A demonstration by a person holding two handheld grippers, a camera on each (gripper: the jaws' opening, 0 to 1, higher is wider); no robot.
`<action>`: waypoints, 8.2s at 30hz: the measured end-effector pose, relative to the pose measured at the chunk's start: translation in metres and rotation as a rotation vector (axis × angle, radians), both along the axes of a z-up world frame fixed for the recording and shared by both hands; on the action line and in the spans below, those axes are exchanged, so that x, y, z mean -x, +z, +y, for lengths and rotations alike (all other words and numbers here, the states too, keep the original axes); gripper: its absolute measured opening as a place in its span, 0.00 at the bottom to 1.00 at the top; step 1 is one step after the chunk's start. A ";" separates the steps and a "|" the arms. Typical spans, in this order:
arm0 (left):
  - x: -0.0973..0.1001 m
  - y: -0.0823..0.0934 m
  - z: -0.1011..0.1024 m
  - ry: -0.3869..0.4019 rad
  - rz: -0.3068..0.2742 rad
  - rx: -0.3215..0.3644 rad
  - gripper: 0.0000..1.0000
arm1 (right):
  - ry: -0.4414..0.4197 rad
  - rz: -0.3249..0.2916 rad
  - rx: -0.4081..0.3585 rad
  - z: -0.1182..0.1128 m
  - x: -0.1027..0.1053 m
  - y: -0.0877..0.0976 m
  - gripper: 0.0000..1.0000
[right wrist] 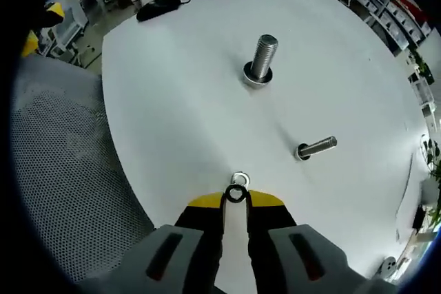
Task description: Place the washer onto the threaded stud by aligning its center hole with the stud, sliding it down to the base, and recovering from edge contact or off-axis alignment until the washer reaches the visible bottom stop.
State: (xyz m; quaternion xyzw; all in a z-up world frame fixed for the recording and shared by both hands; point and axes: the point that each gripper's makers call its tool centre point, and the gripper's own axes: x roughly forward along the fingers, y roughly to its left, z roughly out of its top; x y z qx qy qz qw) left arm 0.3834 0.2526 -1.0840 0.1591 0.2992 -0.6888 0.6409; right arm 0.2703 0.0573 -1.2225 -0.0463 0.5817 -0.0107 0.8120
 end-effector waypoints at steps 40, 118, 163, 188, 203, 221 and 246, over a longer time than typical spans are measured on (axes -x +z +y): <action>-0.002 -0.002 0.000 0.006 0.002 -0.007 0.21 | -0.046 -0.094 0.102 -0.065 -0.035 0.036 0.14; 0.001 -0.009 0.002 -0.022 -0.025 -0.048 0.21 | -0.023 -0.024 -0.094 0.006 -0.011 -0.014 0.23; 0.005 -0.006 0.001 -0.040 -0.014 -0.036 0.18 | -0.030 0.179 -0.007 0.016 -0.005 -0.014 0.15; 0.005 -0.004 0.000 -0.053 -0.006 -0.018 0.19 | -0.332 -0.060 -0.049 -0.001 0.002 0.008 0.13; 0.006 -0.001 -0.002 -0.053 0.000 -0.003 0.18 | -0.363 -0.140 0.025 -0.051 -0.005 0.046 0.13; 0.008 -0.002 -0.001 -0.056 0.005 -0.003 0.18 | -0.315 -0.142 0.061 -0.072 -0.026 0.048 0.13; 0.009 -0.002 -0.001 -0.066 0.008 -0.008 0.17 | -0.292 -0.115 0.065 -0.061 -0.030 0.040 0.14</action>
